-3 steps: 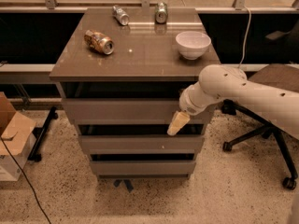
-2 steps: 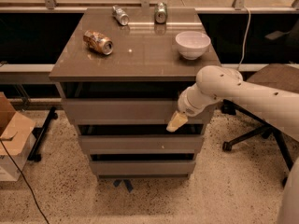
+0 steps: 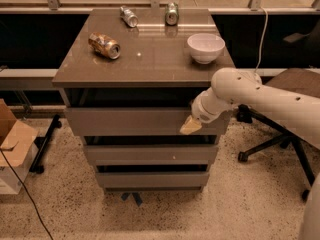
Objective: Open top drawer
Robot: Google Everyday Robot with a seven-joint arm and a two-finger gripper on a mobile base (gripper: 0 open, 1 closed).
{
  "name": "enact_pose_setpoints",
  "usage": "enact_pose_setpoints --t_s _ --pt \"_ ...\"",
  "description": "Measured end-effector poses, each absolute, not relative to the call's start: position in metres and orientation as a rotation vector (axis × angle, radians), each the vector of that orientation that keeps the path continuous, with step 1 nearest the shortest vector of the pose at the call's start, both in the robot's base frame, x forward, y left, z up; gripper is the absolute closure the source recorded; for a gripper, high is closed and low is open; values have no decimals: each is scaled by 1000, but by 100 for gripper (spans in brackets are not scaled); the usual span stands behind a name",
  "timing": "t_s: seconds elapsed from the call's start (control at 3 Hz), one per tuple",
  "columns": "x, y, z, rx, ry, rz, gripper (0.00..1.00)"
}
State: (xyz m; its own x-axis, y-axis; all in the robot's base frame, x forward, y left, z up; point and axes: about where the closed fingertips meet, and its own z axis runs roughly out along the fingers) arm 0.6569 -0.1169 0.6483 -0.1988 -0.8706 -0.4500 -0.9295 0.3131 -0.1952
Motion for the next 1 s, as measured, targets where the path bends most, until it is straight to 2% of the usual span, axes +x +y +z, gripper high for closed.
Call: enact_pose_setpoints --t_s 0.33,0.67,1.0 --pt "657 -117 651 -1590 2106 163 16" --pt "657 -117 652 -1590 2105 163 0" --pt "657 -112 646 -1662 2131 119 16"
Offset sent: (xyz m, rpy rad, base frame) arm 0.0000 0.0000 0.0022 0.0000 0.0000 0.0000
